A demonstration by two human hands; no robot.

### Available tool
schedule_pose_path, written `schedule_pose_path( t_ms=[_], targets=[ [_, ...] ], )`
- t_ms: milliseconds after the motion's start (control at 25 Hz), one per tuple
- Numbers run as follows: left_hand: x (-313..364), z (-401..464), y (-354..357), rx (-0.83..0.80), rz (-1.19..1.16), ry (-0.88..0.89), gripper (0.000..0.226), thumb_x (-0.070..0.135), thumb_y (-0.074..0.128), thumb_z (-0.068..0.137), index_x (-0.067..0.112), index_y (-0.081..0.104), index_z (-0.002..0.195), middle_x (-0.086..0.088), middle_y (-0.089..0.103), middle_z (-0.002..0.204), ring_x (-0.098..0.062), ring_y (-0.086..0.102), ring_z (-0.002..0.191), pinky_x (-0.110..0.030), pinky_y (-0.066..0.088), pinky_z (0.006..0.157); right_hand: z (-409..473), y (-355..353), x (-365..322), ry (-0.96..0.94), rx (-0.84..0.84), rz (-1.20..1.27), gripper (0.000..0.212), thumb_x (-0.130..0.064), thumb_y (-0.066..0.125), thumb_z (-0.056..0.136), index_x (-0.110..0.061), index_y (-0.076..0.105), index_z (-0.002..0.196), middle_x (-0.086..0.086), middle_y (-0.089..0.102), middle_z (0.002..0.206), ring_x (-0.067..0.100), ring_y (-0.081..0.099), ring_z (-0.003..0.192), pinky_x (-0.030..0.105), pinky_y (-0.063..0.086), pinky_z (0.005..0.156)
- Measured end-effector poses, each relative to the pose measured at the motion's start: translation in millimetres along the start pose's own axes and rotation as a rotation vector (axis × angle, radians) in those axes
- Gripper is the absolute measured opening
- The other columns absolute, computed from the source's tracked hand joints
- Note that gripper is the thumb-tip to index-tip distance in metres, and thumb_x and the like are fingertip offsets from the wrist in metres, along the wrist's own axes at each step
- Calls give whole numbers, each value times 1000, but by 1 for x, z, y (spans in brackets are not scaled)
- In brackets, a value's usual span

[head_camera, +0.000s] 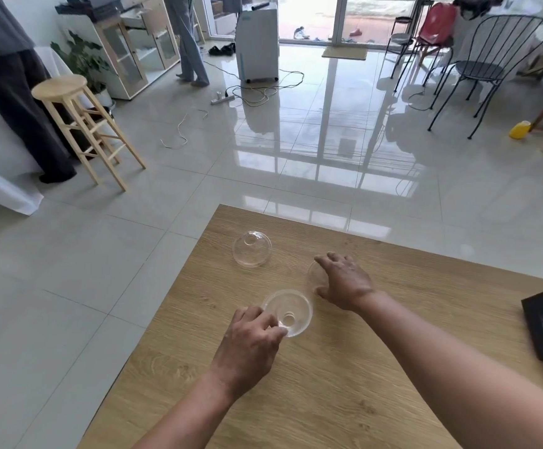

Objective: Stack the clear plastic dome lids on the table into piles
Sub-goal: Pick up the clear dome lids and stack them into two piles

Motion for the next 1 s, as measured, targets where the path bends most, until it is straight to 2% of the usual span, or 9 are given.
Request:
schedule_pose_path(
  t_ms=[240,480,680,800,920,1000],
  targets=[
    [7,-1,-3,-14,12,38,19,30,61,93,26,64,75,13,63,78,-15,54,80,-32,43,71,-31,3,18,31,-48,-21,95,-50,79,75,-30,30,153,2,41,153,29,34,140,45,38,114],
    [11,-6,-3,-64,38,36,19,30,53,93,27,67,80,13,65,84,-16,57,86,-33,47,73,-65,11,25,74,-37,-21,95,-53,80,72,-32,32,151,-2,43,150,27,35,137,46,41,111],
    [20,-8,-14,-36,2,29,12,23,60,92,25,69,83,11,65,77,-18,57,78,-34,49,67,-103,19,29,82,-25,-12,92,-52,79,70,-33,36,149,-2,45,146,25,38,133,45,43,107],
    [32,-11,-22,1,-281,-152,7,28,66,91,28,69,84,14,66,79,-10,56,79,-29,48,69,-133,25,32,92,-14,18,91,-54,73,69,-35,35,148,-3,46,143,23,38,131,43,42,107],
    [44,-19,-20,-44,-757,-428,8,27,69,90,31,73,84,12,67,70,-1,59,68,-20,46,64,-165,29,36,93,50,82,90,-56,69,67,-35,35,148,-5,44,143,20,37,131,39,42,105],
    [50,-26,-14,-84,-1023,-590,11,19,68,92,25,75,86,1,74,76,-8,66,72,-25,51,66,-185,28,39,84,108,115,90,-57,68,67,-35,35,148,-6,42,145,18,35,131,38,43,104]
  ],
)
Point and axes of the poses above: each hand's wrist, its own z-axis towards the middle knuckle, its own y-axis out of the palm, x = y × z, the point moved 2 cm from there along z, towards the middle knuckle
